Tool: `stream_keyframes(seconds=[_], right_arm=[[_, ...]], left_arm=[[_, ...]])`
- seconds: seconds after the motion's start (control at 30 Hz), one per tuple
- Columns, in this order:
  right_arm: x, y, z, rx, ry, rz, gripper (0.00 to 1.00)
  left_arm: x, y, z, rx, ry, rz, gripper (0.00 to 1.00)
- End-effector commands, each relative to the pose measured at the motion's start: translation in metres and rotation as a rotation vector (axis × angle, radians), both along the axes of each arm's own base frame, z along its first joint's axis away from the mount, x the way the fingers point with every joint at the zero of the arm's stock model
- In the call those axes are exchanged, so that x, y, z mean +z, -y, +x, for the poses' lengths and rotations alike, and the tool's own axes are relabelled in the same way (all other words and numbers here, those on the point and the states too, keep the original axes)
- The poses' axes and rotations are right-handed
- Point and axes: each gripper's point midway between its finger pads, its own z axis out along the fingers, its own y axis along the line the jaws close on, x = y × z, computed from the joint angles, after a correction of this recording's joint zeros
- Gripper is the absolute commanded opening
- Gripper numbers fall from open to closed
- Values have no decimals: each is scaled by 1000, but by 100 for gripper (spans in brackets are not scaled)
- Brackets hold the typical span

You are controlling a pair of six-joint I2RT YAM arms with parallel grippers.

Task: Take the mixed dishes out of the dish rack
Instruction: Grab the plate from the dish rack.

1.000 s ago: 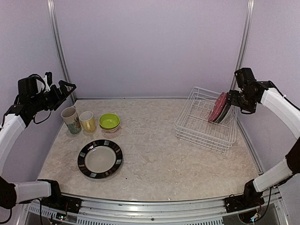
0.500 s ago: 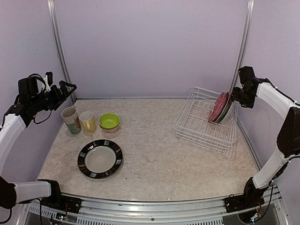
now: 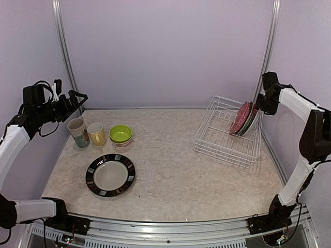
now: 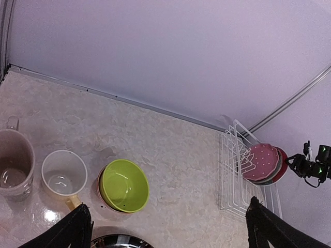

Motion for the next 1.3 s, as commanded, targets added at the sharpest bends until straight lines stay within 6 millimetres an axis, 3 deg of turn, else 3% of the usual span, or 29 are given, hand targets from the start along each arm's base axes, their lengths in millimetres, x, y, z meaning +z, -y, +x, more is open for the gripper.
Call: stream_keyframes(seconds=[0.0, 0.23, 0.5, 0.97, 1.13, 1.17, 1.27], right_arm=[[-3, 13, 10, -28, -7, -36, 52], [-23, 15, 23, -34, -53, -49, 46], [-32, 11, 33, -51, -98, -84, 30], [-12, 13, 28, -79, -77, -95, 0], [2, 15, 27, -87, -69, -108, 0], [6, 3, 28, -66, -66, -114, 0], [16, 2, 25, -68, -61, -132, 0]], left_arm=[[-1, 3, 0, -10, -3, 24, 99], [-3, 5, 0, -15, -4, 27, 99], [-4, 5, 0, -16, -6, 33, 99], [-1, 23, -8, -62, 12, 44, 99], [2, 24, -10, -67, 21, 39, 99], [2, 24, -10, -68, 22, 38, 99], [4, 25, -12, -71, 29, 36, 99]])
